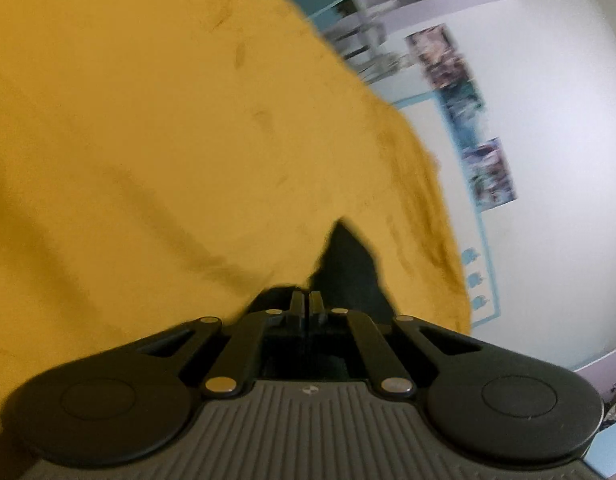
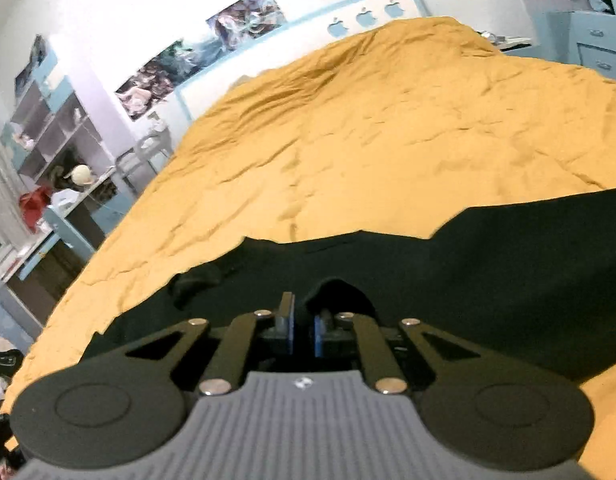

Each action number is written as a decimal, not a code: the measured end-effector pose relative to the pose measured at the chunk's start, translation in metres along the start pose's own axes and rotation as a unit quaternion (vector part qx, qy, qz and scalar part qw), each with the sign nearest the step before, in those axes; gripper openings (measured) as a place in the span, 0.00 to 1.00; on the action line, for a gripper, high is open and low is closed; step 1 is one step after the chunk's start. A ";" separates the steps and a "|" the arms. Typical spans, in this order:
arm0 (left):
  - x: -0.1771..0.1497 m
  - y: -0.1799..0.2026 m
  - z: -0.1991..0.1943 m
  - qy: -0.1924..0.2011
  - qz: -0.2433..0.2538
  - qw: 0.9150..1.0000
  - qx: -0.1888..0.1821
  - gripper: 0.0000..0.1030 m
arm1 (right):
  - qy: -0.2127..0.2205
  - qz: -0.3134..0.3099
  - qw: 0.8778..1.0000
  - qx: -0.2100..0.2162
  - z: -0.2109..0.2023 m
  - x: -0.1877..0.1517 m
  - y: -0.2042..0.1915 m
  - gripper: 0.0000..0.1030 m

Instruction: Fold small clothes

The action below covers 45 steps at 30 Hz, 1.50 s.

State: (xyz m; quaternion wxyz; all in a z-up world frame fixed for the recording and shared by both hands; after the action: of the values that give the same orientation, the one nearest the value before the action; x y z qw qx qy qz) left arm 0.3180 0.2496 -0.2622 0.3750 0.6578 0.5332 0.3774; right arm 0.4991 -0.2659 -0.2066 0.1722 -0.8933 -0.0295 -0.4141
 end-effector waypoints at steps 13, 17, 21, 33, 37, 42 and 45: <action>-0.008 0.022 -0.024 0.010 0.044 0.998 0.040 0.01 | -0.043 0.010 0.998 -0.043 0.021 -0.043 0.026 0.06; 0.002 0.029 -0.034 0.064 0.074 0.993 0.060 0.01 | -0.048 0.015 0.998 -0.045 0.016 -0.044 0.031 0.06; 0.003 0.030 -0.017 0.035 0.076 0.994 0.074 0.09 | -0.050 0.024 0.998 -0.042 0.013 -0.049 0.033 0.07; 0.002 0.027 0.007 -0.019 0.049 0.997 0.060 0.34 | -0.055 0.015 0.997 -0.045 0.015 -0.052 0.028 0.12; -0.003 0.029 0.014 -0.047 0.084 0.993 0.071 0.32 | -0.055 0.017 0.997 -0.045 0.015 -0.053 0.027 0.13; -0.004 0.032 0.001 -0.032 0.074 0.995 0.063 0.16 | -0.058 0.019 0.997 -0.046 0.015 -0.051 0.027 0.14; -0.010 0.047 -0.020 -0.006 0.114 0.992 0.055 0.16 | -0.039 0.018 0.998 -0.051 0.007 -0.043 0.026 0.16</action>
State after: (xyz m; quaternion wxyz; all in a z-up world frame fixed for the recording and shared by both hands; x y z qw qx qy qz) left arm 0.3179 0.2346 -0.2123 0.2962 0.7362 0.4726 0.3834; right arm 0.4815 -0.2839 -0.2503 0.1328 -0.9168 0.0011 -0.3767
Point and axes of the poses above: each gripper's, at about its wrist camera, not at the fingertips, and z roughly the way its jaws point, y to its right, x to its top, the point moved 8 cm from there along z, roughly the way its jaws point, and after that the axes turned 12 degrees about -z, right-handed, at the moved point
